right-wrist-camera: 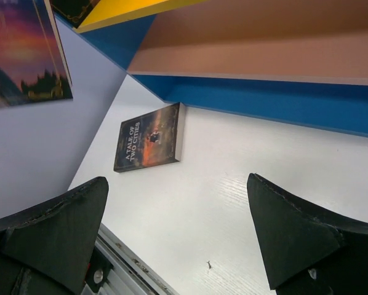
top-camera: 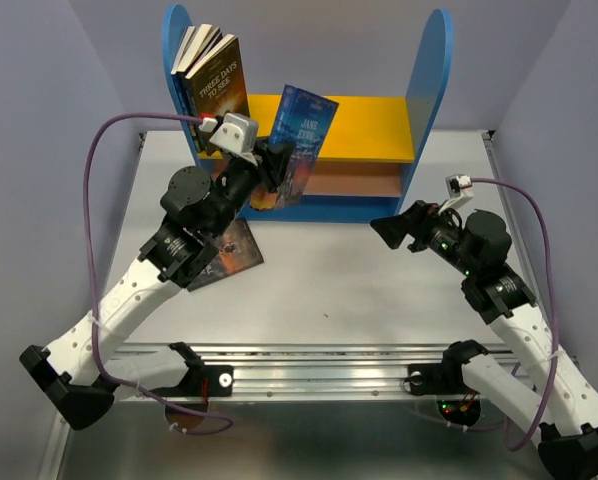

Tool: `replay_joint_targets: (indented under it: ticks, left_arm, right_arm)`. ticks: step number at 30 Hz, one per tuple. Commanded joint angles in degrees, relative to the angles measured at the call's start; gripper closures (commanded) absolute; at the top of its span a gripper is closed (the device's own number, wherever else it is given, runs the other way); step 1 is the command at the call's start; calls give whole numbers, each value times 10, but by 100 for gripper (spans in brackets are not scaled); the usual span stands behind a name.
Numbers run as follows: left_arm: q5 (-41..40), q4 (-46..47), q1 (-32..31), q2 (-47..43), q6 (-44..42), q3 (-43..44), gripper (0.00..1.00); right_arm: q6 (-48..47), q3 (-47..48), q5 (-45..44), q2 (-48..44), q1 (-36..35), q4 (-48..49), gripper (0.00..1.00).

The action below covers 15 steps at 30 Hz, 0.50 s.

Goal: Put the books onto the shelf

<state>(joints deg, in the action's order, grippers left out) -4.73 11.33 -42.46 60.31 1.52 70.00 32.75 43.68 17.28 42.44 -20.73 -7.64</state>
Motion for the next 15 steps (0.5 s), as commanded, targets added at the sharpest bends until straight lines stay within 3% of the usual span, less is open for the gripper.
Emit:
replay_joint_targets:
  ticks: [1, 4, 9, 15]
  left_arm:
    - [-55, 134, 17, 38, -116, 80, 100]
    - [-92, 217, 28, 68, -156, 76, 100]
    - [-82, 423, 65, 113, -176, 33, 100]
    - [-69, 475, 99, 199, -165, 129, 100]
  right_arm:
    - [-21, 29, -15, 2, -5, 3, 0]
    - [-25, 36, -15, 8, -5, 2, 0]
    - [-31, 48, -8, 32, -5, 2, 0]
    - [-38, 72, -1, 58, -5, 0, 0]
